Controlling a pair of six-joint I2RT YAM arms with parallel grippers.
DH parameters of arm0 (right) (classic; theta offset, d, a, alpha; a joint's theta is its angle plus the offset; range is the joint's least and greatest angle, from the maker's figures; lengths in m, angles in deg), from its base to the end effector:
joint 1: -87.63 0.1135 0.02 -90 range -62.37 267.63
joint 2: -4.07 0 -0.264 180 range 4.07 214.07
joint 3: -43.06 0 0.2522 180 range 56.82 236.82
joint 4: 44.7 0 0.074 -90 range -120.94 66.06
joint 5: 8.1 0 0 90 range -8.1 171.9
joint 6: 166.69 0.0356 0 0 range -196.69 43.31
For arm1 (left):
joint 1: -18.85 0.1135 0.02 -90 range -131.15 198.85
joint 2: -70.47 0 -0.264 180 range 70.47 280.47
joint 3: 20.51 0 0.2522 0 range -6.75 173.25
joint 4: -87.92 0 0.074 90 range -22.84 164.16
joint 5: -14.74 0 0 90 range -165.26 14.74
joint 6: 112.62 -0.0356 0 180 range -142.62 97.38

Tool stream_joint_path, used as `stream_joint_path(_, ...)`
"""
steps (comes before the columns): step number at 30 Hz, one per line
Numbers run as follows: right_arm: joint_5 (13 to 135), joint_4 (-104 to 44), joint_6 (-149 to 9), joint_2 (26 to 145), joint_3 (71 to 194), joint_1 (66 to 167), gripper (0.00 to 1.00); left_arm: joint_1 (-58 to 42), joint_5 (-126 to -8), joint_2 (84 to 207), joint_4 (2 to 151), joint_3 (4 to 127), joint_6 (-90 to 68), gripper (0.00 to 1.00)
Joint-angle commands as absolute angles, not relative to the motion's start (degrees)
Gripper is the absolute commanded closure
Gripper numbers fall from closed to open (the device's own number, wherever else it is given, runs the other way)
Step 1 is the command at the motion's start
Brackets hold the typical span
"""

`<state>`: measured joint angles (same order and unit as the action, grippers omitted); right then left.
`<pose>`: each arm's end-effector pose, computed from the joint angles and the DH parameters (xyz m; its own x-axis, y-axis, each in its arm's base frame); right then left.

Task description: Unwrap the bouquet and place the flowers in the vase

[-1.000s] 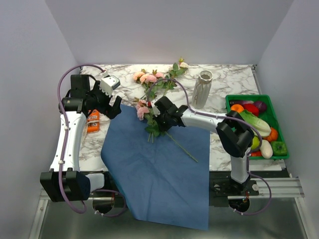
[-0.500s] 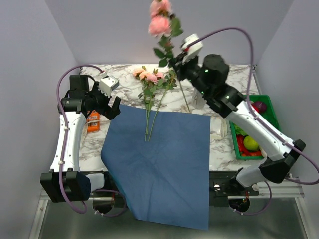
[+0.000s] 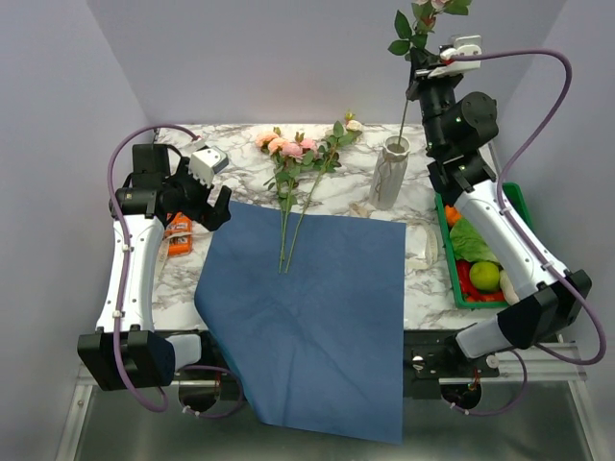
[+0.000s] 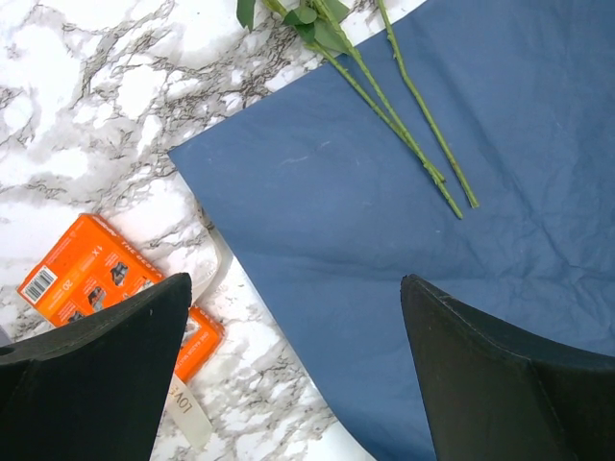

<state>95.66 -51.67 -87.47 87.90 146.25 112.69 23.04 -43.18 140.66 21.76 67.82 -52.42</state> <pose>0.2997 0.1308 0.5077 0.4355 0.0031 -0.9002 -0.1393 0.9882 -0.0640 0.2406 -0.0013 0.3630 -0.4980 0.3857 -0.7766 0.6222 0.7828 -0.0102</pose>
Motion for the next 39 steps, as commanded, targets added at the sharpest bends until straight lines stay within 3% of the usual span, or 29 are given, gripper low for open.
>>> stream_joint_path(1,96.7,-61.4,-87.1,89.7,144.6,110.5,0.99,23.5,-42.9,141.0,20.6,69.5,-53.4,0.01)
stream_joint_path(14,94.6,-70.4,-84.7,92.7,134.4,109.0,0.99,23.7,-43.8,141.0,19.5,69.9,-54.6,0.01)
stream_joint_path(21,93.9,-63.9,-80.2,89.1,127.8,109.0,0.96,23.9,-43.8,140.0,19.2,69.8,-55.1,0.01)
stream_joint_path(22,94.7,-62.2,-79.4,88.8,127.8,109.0,0.91,23.9,-43.7,139.7,19.2,69.7,-55.1,0.01)
stream_joint_path(25,96.5,-55.7,-75.2,86.9,127.3,109.0,0.40,23.9,-43.4,139.2,19.2,69.5,-55.1,0.01)
stream_joint_path(26,96.7,-54.9,-73.1,86.1,126.8,109.1,0.09,23.9,-43.4,138.9,19.1,69.4,-55.1,0.01)
stream_joint_path(27,96.6,-54.2,-72.6,84.3,125.0,109.1,0.03,23.9,-43.4,138.9,19.1,69.4,-55.1,0.01)
stream_joint_path(34,94.4,-49.8,-71.9,78.1,121.5,111.4,0.00,23.9,-43.1,137.9,18.5,69.9,-54.8,0.01)
stream_joint_path(39,99.2,-45.6,-76.2,75.3,121.1,120.4,0.00,23.9,-42.7,137.9,18.4,69.9,-54.5,0.01)
